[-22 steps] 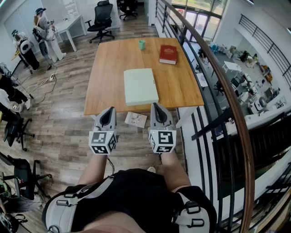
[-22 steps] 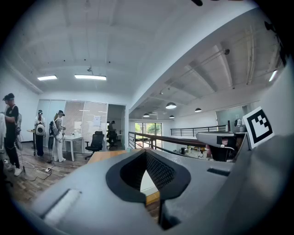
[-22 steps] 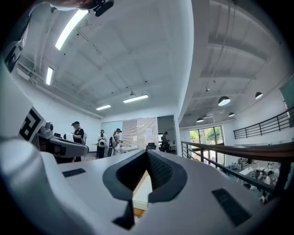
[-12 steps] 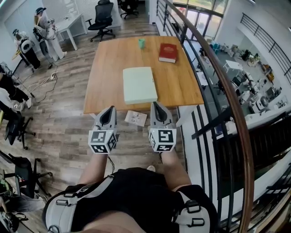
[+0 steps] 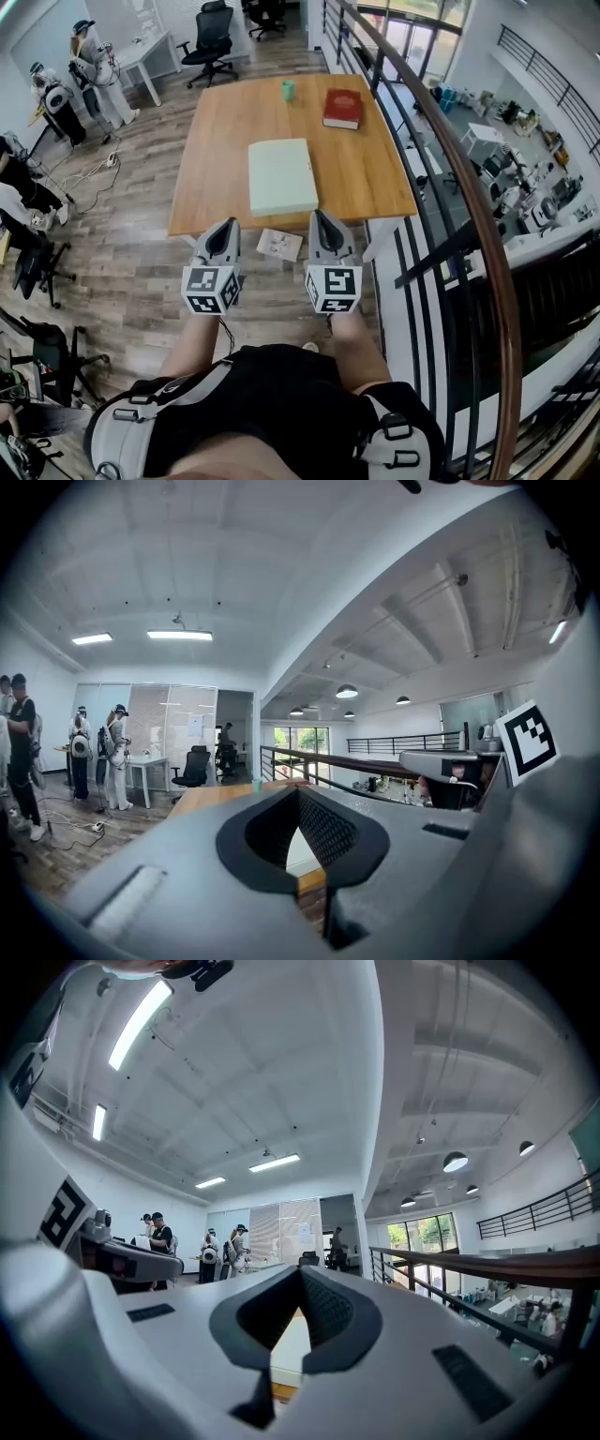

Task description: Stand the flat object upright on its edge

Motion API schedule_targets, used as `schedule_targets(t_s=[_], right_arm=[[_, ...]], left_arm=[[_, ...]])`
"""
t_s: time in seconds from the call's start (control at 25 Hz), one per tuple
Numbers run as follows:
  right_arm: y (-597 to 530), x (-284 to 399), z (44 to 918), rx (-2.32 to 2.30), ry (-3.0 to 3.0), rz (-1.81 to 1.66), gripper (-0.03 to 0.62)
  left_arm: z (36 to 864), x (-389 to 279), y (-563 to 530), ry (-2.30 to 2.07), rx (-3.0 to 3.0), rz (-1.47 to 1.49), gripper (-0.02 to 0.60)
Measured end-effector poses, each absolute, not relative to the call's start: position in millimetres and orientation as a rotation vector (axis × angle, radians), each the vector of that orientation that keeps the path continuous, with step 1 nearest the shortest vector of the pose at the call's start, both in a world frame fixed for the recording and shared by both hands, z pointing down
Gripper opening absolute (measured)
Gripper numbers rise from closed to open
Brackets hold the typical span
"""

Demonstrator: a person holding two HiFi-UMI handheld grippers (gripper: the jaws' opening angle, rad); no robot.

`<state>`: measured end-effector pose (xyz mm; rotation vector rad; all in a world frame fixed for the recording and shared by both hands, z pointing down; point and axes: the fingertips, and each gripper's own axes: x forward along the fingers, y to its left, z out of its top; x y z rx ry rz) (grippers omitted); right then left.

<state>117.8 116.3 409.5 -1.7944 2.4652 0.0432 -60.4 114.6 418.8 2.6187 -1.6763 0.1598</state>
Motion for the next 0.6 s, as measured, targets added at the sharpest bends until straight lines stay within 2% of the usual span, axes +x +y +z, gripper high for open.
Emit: schedule_targets(t_s=[0.6], right_arm=[[112,161,418,-1.759,2.503,0.045,0.005]], left_arm=[[427,-7,115,-1.695,2.618,0.168,0.005]])
